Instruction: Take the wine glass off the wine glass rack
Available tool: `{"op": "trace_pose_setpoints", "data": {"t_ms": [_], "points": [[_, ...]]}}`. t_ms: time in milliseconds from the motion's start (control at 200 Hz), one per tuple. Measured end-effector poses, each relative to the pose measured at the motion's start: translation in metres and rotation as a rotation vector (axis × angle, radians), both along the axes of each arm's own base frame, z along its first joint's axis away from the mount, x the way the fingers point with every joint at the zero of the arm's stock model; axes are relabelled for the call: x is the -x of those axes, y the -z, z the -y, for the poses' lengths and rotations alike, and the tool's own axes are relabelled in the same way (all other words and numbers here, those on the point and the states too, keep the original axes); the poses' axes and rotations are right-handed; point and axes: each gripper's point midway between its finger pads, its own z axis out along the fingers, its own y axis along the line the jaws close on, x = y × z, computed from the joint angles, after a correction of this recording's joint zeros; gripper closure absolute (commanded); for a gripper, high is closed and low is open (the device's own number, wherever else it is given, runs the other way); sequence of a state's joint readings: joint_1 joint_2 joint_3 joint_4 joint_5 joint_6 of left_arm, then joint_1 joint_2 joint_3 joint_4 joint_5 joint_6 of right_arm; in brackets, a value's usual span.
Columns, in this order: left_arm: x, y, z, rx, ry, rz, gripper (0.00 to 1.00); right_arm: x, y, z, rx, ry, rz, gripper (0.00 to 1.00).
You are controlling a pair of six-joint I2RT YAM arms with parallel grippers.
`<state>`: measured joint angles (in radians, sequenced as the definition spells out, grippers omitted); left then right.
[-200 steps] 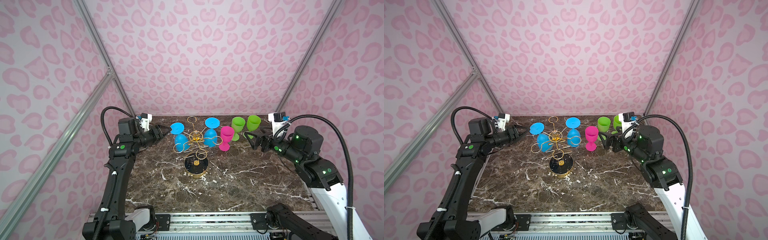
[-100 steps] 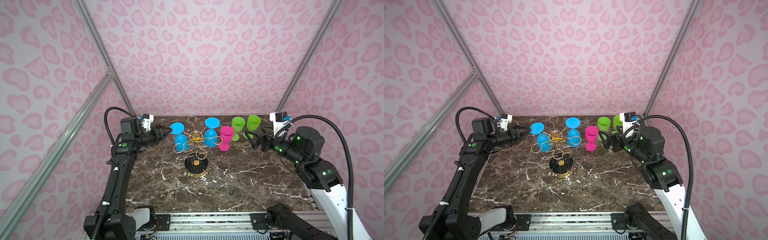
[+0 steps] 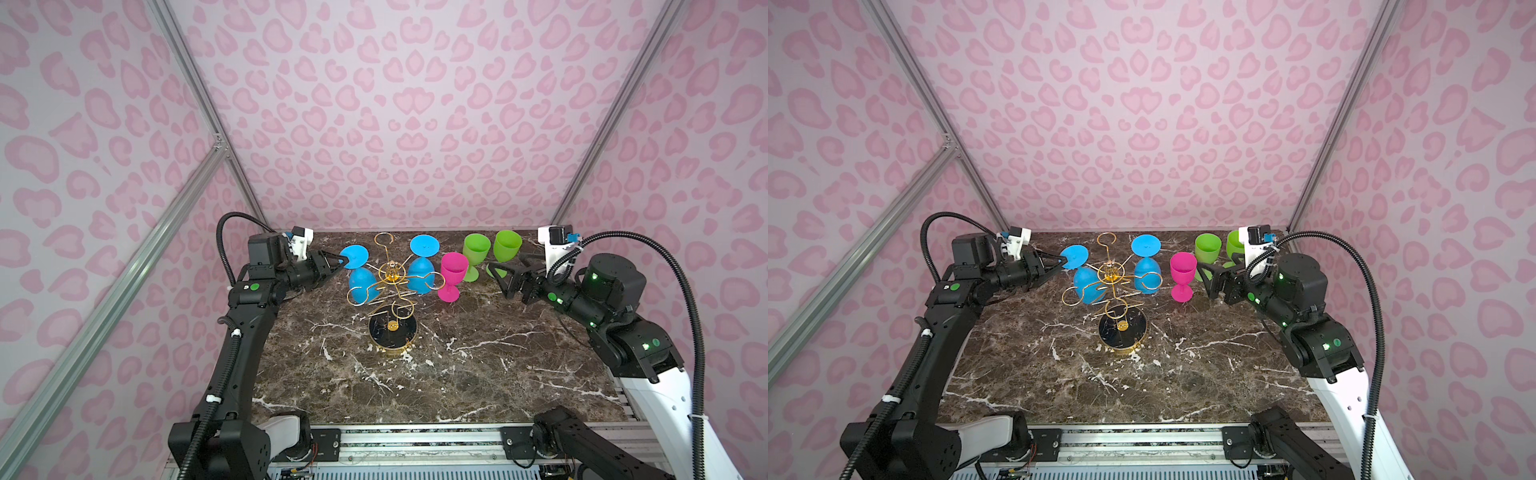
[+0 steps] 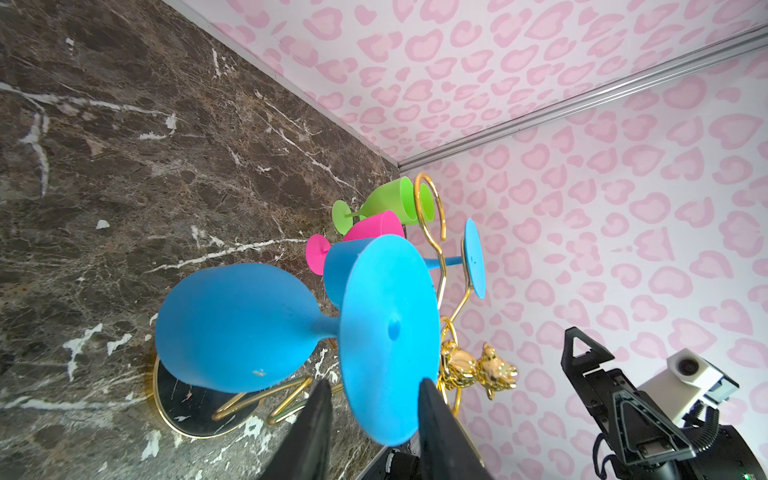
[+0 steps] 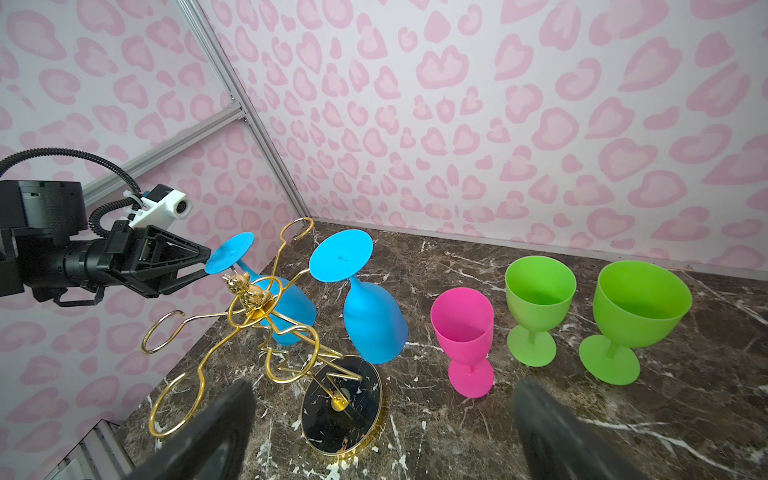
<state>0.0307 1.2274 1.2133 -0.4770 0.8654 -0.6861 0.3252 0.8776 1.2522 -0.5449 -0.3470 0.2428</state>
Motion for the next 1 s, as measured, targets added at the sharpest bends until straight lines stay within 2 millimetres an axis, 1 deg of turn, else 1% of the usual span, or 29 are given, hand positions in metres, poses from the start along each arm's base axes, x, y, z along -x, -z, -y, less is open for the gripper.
{"op": "trace_pose_setpoints", "data": {"t_ms": [140,320,805,1000], "points": [[-0.0003,0.0002,-0.0001,-0.001,-0.002,0.0,0.76,0.0012,-0.0002,0.0015,0.001,0.006,0.004,0.02],[-0.0012,0.0011,-0.0009,-0.006,-0.008,-0.001,0.8,0.0024,-0.0011,0.0022,0.0,0.007,0.008,0.02],[-0.0023,0.0015,-0.0026,-0.012,-0.019,-0.002,0.87,0.0027,0.0046,0.0031,0.004,0.011,0.0,0.02],[-0.0017,-0.0024,-0.0032,-0.013,-0.021,0.009,0.89,0.0032,0.007,0.0034,0.005,0.012,-0.004,0.02]]}}
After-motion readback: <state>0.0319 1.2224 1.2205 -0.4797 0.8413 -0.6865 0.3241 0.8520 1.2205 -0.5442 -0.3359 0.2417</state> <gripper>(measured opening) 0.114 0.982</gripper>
